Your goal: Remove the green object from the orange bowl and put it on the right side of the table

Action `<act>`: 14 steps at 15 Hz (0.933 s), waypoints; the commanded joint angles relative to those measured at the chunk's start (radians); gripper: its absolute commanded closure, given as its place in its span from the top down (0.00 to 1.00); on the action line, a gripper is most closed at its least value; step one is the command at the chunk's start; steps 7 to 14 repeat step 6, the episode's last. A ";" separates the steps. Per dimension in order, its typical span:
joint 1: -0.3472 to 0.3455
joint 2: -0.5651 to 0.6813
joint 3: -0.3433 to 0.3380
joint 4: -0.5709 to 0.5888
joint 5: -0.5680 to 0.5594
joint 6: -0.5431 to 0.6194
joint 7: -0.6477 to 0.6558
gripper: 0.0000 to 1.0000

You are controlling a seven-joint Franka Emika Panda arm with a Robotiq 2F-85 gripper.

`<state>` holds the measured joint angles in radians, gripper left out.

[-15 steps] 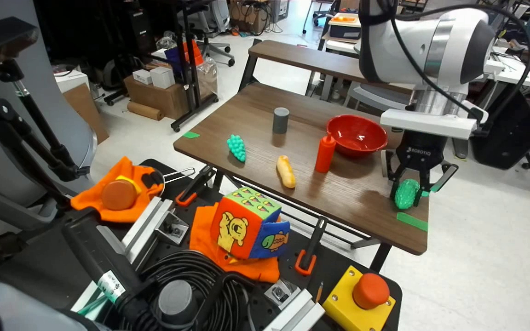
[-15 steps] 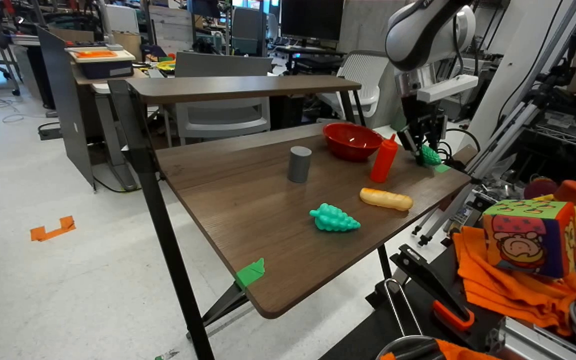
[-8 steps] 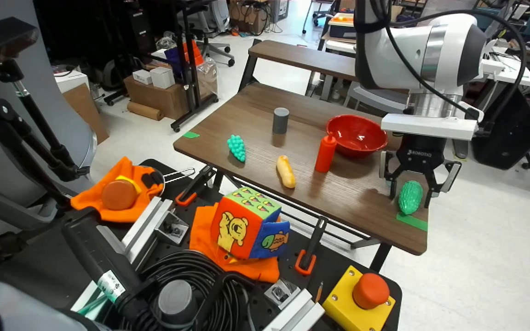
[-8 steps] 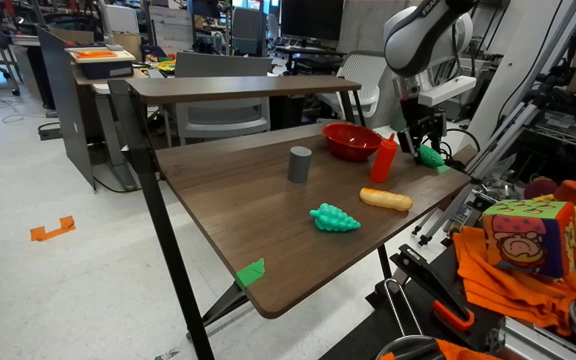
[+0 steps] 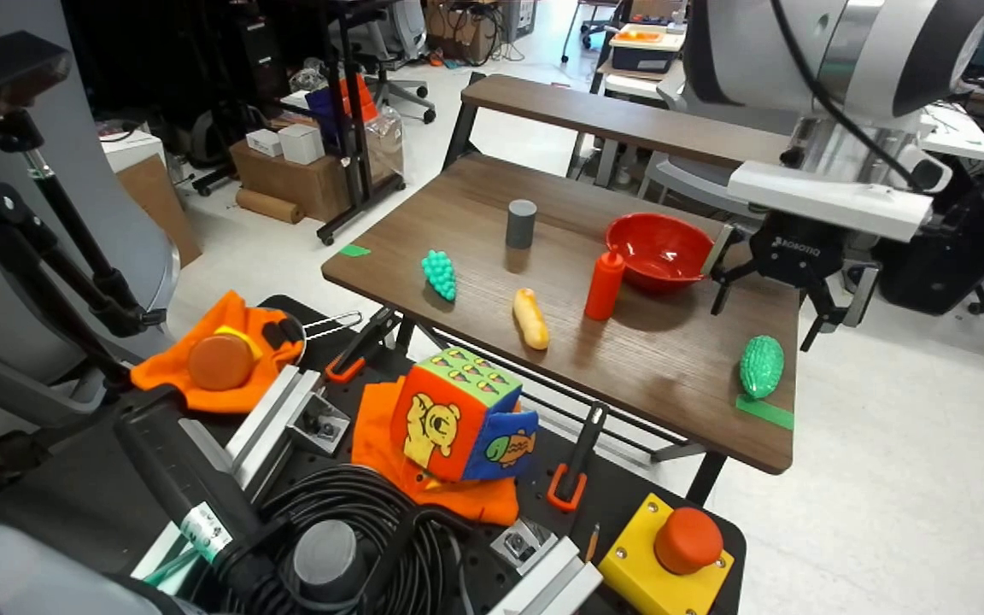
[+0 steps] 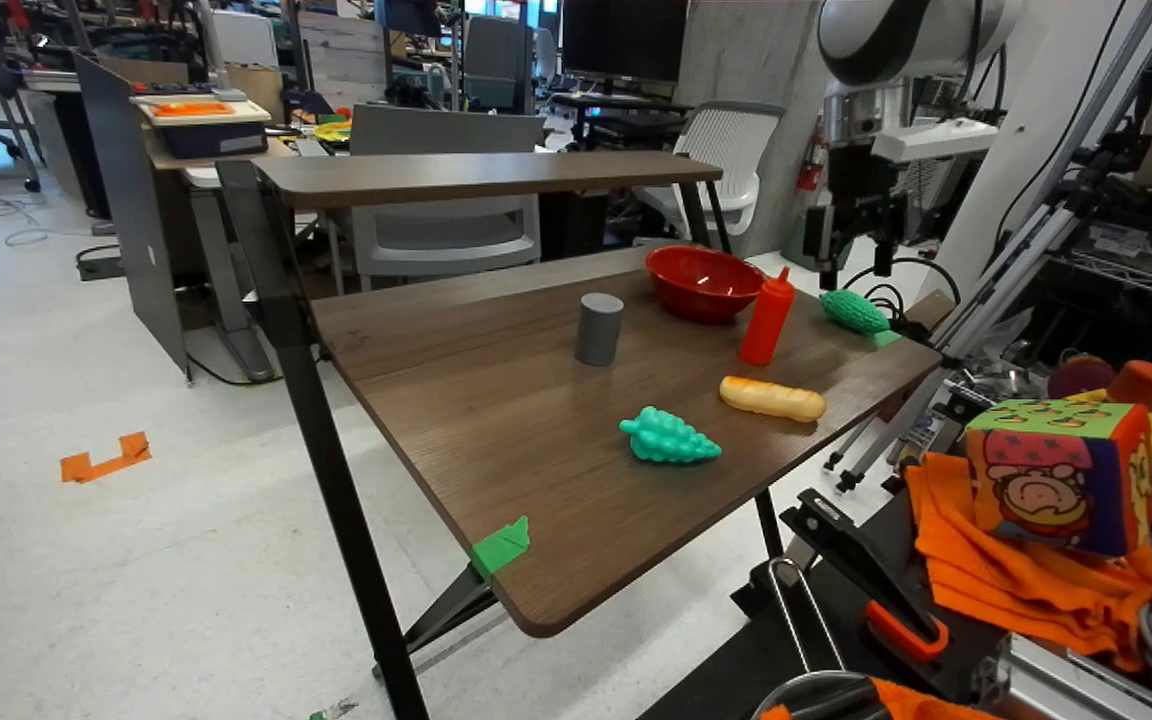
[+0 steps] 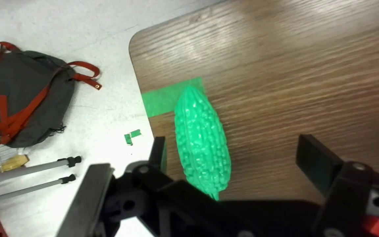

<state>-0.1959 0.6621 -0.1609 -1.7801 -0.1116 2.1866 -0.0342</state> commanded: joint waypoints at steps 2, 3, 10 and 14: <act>-0.037 -0.091 0.011 -0.042 0.080 -0.079 -0.040 1.00; -0.052 -0.128 0.011 -0.056 0.106 -0.116 -0.054 1.00; -0.064 -0.165 0.011 -0.082 0.122 -0.132 -0.064 1.00; -0.064 -0.165 0.011 -0.082 0.122 -0.132 -0.064 1.00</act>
